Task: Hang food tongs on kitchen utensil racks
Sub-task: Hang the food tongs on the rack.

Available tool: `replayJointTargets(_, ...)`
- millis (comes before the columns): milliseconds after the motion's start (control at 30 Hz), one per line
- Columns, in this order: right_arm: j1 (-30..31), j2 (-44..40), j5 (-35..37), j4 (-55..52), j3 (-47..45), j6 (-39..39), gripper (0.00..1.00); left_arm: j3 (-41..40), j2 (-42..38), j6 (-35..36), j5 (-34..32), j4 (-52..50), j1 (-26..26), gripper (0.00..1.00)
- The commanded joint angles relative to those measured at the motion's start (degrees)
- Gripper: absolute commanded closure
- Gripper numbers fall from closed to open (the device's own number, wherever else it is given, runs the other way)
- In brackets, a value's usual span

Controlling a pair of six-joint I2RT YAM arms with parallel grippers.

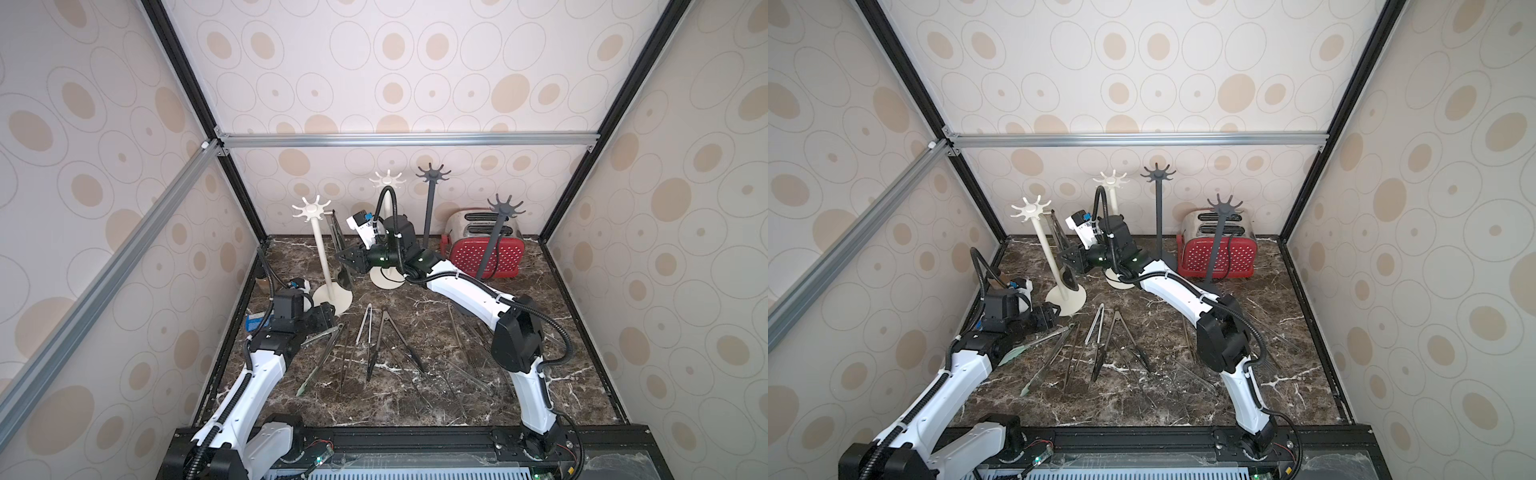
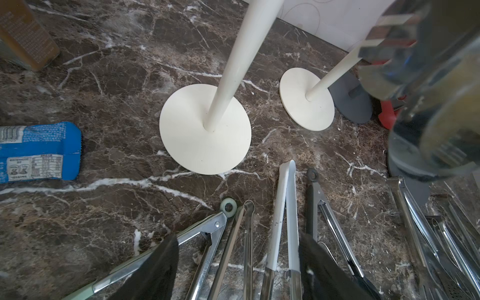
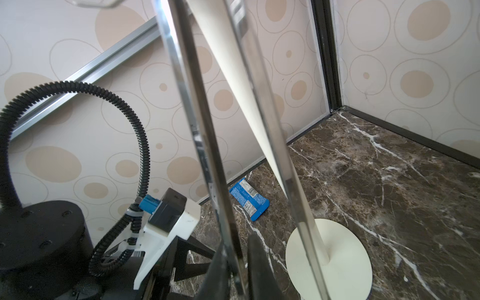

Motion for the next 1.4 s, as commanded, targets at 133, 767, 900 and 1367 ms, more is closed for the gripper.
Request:
replayJointTargets(133,-0.13,1.26,-0.28,-0.72,1.67,0.35,0.79,-0.05,-0.74,-0.76,-0.71,0.81,0.06,0.27)
replayJointTargets(767,-0.09,-2.35,0.95,0.37,-2.61,-0.30,0.43,1.07,1.14,-2.29,0.43,-2.42,0.02,0.24)
replayJointTargets(900,-0.13,-5.08,1.89,0.83,-6.29,-0.82,0.41,2.84,3.39,-3.62,1.52,-7.55,0.00,0.26)
replayJointTargets(1367,-1.10,-23.25,10.82,1.88,-29.49,-4.30,0.40,7.02,13.25,-1.04,3.88,-22.13,-0.92,0.53)
